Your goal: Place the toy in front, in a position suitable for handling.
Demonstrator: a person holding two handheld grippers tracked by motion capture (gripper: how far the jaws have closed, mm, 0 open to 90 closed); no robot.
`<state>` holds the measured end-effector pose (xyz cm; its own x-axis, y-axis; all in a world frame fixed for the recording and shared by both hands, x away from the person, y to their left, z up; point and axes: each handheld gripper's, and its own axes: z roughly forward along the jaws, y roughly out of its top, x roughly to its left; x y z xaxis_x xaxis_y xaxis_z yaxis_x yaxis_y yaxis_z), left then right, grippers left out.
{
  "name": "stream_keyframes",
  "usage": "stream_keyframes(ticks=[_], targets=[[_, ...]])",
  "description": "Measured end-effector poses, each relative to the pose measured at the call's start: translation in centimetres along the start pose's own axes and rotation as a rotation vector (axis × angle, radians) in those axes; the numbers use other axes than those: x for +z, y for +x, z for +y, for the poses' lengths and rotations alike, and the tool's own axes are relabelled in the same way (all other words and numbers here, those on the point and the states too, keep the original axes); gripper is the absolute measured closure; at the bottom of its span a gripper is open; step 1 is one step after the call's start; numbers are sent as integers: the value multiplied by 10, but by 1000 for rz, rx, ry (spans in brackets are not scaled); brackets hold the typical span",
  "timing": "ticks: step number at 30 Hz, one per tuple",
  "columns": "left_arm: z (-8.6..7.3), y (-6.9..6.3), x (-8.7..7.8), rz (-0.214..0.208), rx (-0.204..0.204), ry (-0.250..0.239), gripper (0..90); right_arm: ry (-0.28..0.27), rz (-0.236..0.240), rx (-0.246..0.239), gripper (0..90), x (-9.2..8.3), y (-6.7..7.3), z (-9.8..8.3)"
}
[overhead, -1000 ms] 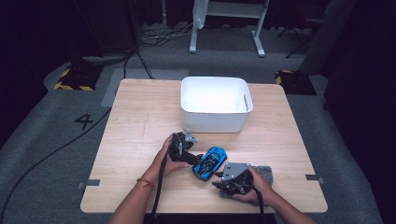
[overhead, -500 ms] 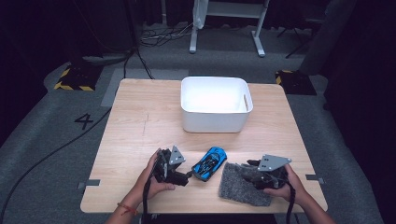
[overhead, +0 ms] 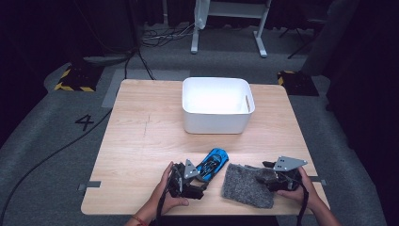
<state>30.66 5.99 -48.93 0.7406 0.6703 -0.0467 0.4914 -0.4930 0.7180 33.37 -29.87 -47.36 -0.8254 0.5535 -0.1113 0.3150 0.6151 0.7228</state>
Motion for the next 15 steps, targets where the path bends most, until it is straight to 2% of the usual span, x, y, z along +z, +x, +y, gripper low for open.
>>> stream_keyframes(ticks=[1,3,5,6,7,10,11,12,14,15], targets=[[1,-1,2,-6,-8,-2,156,-3,-4,1,335,0,0,0],[2,-5,7,-3,8,9,155,-2,-4,10,328,1,-1,-1],[6,-11,17,51,2,29,152,3,-4,9,323,3,-1,-2],[6,-11,17,51,2,29,152,3,-4,7,323,4,-1,-2],[7,-12,20,68,16,41,152,3,-4,7,323,4,-1,-2],[10,-12,29,79,-6,54,153,-1,0,3,324,4,1,-1],[11,-9,31,51,3,50,151,-20,21,6,319,4,3,-1],[11,-6,30,31,25,53,152,-20,23,3,315,4,4,0],[11,-4,30,24,34,52,152,-20,24,-5,309,3,5,0],[11,-2,30,7,40,55,155,-27,39,-19,302,2,9,3]])
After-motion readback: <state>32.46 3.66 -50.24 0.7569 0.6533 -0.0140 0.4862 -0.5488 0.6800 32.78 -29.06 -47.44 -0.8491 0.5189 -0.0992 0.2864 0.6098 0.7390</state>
